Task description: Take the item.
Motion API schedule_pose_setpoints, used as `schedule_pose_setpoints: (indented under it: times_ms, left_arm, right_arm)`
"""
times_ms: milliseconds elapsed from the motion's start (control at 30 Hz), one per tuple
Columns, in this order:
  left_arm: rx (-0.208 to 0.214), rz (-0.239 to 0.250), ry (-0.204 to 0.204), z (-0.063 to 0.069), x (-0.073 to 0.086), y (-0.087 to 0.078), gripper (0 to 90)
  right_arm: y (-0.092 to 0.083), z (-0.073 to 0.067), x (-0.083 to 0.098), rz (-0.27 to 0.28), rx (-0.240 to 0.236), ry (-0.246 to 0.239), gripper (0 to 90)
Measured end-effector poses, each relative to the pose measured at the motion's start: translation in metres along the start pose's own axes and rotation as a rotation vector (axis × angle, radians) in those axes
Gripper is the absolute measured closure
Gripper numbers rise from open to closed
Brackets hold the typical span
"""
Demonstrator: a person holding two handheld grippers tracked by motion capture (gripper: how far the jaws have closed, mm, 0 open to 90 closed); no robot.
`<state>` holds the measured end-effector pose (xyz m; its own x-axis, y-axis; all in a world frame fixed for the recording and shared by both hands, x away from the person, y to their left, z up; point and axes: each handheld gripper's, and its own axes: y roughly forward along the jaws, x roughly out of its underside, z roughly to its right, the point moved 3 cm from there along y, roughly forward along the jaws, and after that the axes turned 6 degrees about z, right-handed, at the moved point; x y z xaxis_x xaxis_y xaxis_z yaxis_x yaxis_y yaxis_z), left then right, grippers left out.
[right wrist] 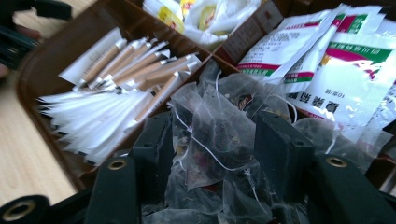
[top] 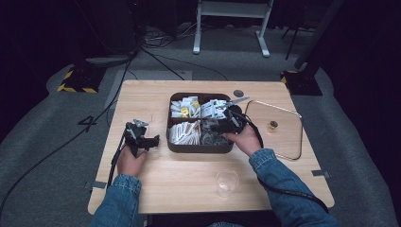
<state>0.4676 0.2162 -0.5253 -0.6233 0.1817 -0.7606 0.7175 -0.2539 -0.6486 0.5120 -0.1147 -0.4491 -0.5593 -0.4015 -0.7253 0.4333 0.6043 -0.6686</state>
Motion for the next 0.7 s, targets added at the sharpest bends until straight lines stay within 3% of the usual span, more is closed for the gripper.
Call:
schedule_pose_setpoints:
  times_ms: [100, 133, 167, 233, 467, 700]
  left_arm:
    - [0.0, -0.001, 0.0, 0.0, 0.0, 0.0, 14.4]
    - [0.0, -0.001, 0.0, 0.0, 0.0, 0.0, 14.4]
    - [0.0, -0.001, -0.001, 0.0, 0.0, 0.0, 14.4]
    - [0.0, -0.001, 0.0, 0.0, 0.0, 0.0, 14.4]
    - [-0.001, -0.001, 0.001, 0.0, 0.0, 0.0, 14.4]
    - [0.0, -0.001, 0.0, 0.0, 0.0, 0.0, 14.4]
  right_arm:
    - [0.011, -0.005, 0.004, -0.056, 0.054, -0.089, 48.0]
    - [0.011, -0.005, 0.004, -0.056, 0.054, -0.089, 48.0]
    - [0.014, -0.006, 0.006, -0.08, 0.075, -0.115, 54.0]
    - [0.015, -0.006, 0.006, -0.085, 0.078, -0.122, 56.6]
    - [0.012, -0.006, 0.008, -0.081, 0.094, -0.151, 79.6]
    - [0.007, -0.007, 0.008, -0.042, 0.077, -0.141, 82.4]
